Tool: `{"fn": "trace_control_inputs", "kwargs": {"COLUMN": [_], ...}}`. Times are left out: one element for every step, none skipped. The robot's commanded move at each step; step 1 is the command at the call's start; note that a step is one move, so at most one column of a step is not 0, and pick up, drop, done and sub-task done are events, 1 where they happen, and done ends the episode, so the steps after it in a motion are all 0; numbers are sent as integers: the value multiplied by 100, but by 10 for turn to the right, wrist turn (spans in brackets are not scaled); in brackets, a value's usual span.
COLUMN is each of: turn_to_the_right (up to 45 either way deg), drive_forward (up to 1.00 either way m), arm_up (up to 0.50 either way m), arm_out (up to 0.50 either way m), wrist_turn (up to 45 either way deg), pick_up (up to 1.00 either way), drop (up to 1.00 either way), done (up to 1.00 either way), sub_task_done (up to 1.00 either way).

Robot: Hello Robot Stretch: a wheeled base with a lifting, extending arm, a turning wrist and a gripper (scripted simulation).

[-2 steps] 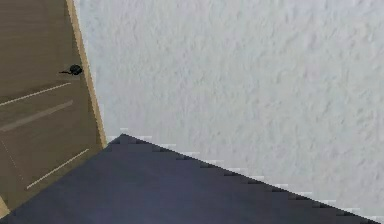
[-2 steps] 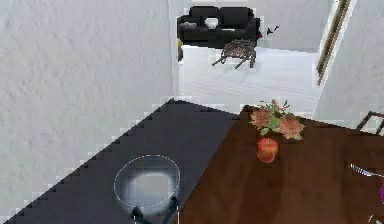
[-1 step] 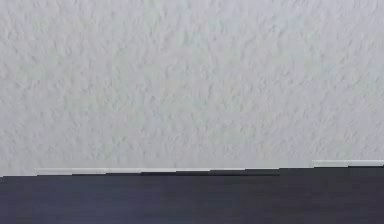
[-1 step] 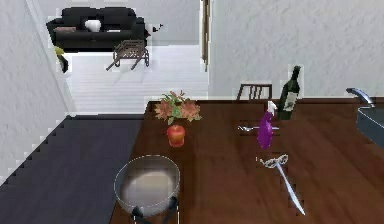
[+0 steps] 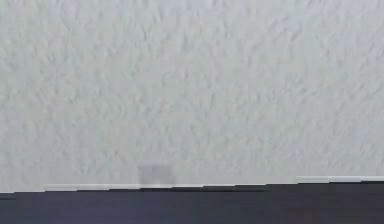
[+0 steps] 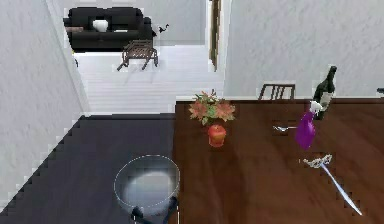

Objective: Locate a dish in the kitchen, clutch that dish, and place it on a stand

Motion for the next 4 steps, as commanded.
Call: {"fn": "trace_control_inputs", "kwargs": {"turn_to_the_right": [-450,-450,0,450], "drive_forward": [0,0,30,0], "arm_up": [0,0,0,0], "arm_out": [0,0,0,0], "wrist_turn": [0,0,0,0], "pick_up": [0,0,0,0], "drop": [0,0,0,0], "done": [0,0,0,0], "sub_task_done": [0,0,0,0]}}
